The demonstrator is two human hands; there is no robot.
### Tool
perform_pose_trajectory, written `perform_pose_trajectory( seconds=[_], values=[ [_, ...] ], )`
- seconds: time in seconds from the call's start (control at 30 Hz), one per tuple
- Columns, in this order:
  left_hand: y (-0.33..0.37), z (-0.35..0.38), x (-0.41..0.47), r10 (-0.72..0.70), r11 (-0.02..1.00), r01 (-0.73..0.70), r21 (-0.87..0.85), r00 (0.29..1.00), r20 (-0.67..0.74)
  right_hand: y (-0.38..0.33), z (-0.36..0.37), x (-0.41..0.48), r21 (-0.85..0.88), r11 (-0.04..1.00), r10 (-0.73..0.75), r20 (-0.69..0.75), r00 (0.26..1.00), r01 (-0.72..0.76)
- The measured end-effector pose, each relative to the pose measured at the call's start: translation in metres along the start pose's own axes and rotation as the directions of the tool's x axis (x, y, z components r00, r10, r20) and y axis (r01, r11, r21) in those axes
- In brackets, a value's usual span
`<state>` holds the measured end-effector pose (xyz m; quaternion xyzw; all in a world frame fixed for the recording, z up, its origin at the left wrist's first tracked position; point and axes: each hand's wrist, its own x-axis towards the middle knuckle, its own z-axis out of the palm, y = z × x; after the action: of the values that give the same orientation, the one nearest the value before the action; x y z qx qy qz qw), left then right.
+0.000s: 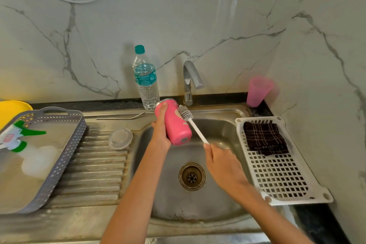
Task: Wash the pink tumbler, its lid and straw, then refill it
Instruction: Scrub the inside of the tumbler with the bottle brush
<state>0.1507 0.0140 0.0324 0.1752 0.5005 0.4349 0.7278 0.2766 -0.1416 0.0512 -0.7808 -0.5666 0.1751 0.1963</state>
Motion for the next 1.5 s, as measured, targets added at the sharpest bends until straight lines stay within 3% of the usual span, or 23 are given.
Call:
perform_pose_trajectory(
  seconds=[0.1,0.27,0.5,0.7,0.93,1.03,1.13,1.37,1.5],
  values=[
    [-0.005,-0.004,0.012,0.001,1.0,-0.001,0.004,0.999,-0.041,0.005,-0.006,-0.017,-0.041,0.999,-0.004,0.024,1.0,0.005],
    [-0.033,0.003,-0.002,0.008,0.997,-0.013,0.081,0.998,0.065,0.003,-0.009,0.021,-0.015,0.999,0.04,-0.041,0.998,-0.04],
    [-0.015,-0.017,0.022,0.06,0.993,-0.071,-0.097,0.992,-0.113,0.005,0.012,-0.01,-0.047,0.998,-0.03,0.013,0.999,0.031],
    [-0.032,-0.009,0.004,-0.008,0.998,0.0,0.066,0.993,0.115,-0.001,0.001,0.026,-0.012,1.0,0.022,-0.038,0.999,-0.023],
    [-0.006,-0.02,0.027,0.037,0.996,-0.039,-0.076,0.999,-0.03,0.011,0.011,-0.009,-0.004,0.999,-0.047,0.039,0.998,0.048],
    [-0.009,-0.021,0.017,0.033,0.998,-0.029,-0.063,0.997,0.076,0.013,0.007,-0.009,-0.003,1.0,-0.017,0.034,0.999,0.017],
    [-0.028,-0.018,0.005,-0.057,0.998,0.063,-0.027,0.979,0.196,0.006,0.003,0.012,-0.001,1.0,0.028,-0.014,1.0,-0.028],
    [-0.014,-0.016,0.008,0.046,0.986,-0.018,-0.166,0.985,0.168,0.01,0.002,-0.014,-0.002,1.0,-0.018,0.062,0.998,0.018],
    [-0.024,-0.019,0.0,-0.01,0.998,0.022,-0.056,0.98,0.2,0.013,-0.004,-0.013,-0.019,1.0,0.007,0.046,0.999,-0.006]
  ],
)
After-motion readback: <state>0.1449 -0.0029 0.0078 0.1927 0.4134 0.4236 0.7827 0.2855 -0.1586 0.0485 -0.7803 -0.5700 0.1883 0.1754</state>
